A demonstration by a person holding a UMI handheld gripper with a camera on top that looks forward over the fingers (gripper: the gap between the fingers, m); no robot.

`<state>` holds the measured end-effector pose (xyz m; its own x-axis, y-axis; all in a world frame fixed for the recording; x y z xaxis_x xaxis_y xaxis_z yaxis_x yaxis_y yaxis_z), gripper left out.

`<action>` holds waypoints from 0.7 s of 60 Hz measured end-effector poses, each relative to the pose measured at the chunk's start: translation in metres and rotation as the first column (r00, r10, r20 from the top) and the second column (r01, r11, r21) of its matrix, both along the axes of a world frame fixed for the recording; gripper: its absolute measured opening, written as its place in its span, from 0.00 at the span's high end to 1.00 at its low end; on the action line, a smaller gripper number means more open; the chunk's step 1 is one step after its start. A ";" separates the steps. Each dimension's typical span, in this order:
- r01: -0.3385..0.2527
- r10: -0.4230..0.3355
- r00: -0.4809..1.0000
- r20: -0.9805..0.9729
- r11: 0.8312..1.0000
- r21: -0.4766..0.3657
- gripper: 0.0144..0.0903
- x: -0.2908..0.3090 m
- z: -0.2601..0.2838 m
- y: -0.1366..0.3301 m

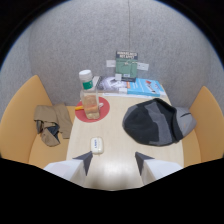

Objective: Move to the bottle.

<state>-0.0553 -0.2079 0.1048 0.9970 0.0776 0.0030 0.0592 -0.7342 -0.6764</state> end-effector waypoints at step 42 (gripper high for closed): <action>-0.015 0.013 0.999 0.041 0.999 0.036 0.04 -0.078 -0.019 0.107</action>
